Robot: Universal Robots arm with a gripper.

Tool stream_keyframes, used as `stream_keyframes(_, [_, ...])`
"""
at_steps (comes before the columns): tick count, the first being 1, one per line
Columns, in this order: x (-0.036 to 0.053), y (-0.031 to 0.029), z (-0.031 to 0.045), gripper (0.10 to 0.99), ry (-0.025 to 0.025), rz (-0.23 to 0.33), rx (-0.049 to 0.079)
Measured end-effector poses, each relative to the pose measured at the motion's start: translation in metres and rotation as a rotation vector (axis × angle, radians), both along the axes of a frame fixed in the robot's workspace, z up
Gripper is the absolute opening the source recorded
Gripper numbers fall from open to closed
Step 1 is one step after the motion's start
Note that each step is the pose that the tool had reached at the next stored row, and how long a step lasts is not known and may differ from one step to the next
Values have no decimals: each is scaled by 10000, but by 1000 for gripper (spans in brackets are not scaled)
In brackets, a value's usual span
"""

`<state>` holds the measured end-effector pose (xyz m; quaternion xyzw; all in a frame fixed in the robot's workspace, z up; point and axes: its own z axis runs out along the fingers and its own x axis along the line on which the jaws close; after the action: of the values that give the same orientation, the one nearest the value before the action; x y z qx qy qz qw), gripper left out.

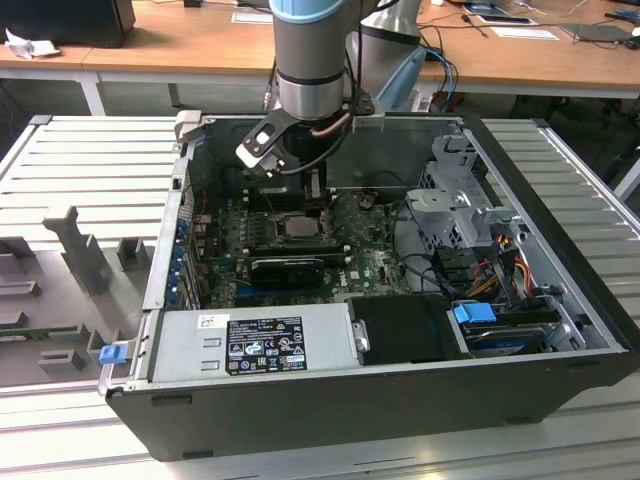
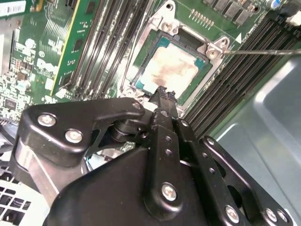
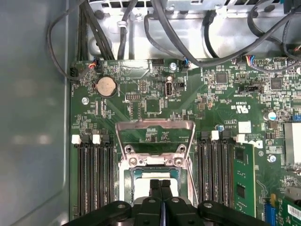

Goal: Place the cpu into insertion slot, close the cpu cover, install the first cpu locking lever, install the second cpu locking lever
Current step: 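Close the cpu cover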

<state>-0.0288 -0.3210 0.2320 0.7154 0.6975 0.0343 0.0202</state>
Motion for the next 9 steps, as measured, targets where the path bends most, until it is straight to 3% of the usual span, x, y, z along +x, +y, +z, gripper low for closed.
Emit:
stream_keyframes(3, [3,0,30,106,-1,-1,0])
stream_keyframes(9, [4,4,181,106,0,-1,0])
